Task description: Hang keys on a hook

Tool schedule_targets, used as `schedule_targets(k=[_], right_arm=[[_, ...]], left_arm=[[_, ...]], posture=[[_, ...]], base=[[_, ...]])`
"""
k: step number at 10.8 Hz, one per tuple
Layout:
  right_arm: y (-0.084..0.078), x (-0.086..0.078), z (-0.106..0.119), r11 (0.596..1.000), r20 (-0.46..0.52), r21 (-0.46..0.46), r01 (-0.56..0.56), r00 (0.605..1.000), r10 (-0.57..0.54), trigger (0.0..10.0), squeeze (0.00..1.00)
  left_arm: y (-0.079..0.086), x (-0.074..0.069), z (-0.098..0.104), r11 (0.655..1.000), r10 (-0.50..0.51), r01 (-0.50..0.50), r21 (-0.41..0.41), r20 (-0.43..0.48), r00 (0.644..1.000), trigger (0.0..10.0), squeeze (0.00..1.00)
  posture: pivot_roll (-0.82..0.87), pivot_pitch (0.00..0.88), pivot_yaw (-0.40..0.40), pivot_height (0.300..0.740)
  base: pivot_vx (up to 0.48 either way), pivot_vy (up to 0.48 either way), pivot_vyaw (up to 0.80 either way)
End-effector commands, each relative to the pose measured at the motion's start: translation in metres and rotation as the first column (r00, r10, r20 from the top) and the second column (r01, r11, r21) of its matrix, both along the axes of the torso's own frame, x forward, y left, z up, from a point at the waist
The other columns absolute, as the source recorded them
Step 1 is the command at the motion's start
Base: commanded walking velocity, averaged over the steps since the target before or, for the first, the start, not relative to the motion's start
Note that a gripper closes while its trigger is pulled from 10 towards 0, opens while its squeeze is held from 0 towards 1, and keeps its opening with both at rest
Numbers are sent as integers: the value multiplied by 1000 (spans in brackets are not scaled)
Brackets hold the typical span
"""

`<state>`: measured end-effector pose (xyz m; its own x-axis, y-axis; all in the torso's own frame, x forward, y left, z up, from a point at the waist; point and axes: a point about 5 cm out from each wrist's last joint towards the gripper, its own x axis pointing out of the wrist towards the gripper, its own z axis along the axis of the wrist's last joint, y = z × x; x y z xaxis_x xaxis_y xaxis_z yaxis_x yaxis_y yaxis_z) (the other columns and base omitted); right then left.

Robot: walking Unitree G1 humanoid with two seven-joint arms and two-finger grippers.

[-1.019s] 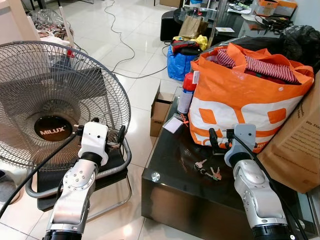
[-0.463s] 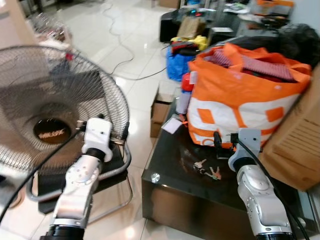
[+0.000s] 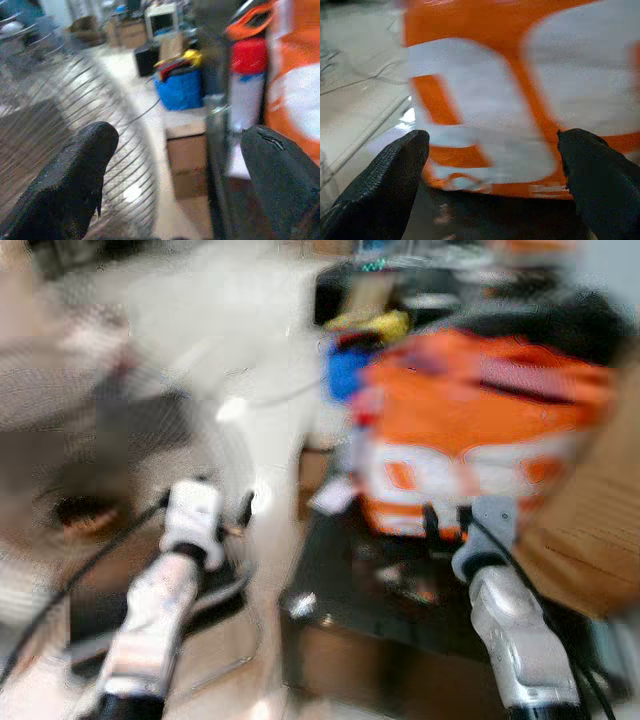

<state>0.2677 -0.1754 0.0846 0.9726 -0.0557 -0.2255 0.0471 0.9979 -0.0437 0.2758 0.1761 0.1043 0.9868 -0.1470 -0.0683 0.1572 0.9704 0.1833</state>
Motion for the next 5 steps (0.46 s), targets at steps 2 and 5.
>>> schedule_targets(k=[2, 5], right_arm=[[-9, -1, 1, 999, -2, -16, 31, 1000, -31, 10000, 0], [-7, 1, 2, 1000, -3, -21, 15, 1000, -15, 10000, 0]], left_arm=[[-8, 1, 2, 1000, -25, 25, -9, 10, 1000, 10000, 0], [-7, 1, 1, 1000, -13, 13, -3, 12, 1000, 10000, 0]], posture=[[-8, 0, -28, 740], [2, 0, -40, 740]], base=[[373, 0, 0], [360, 0, 0]])
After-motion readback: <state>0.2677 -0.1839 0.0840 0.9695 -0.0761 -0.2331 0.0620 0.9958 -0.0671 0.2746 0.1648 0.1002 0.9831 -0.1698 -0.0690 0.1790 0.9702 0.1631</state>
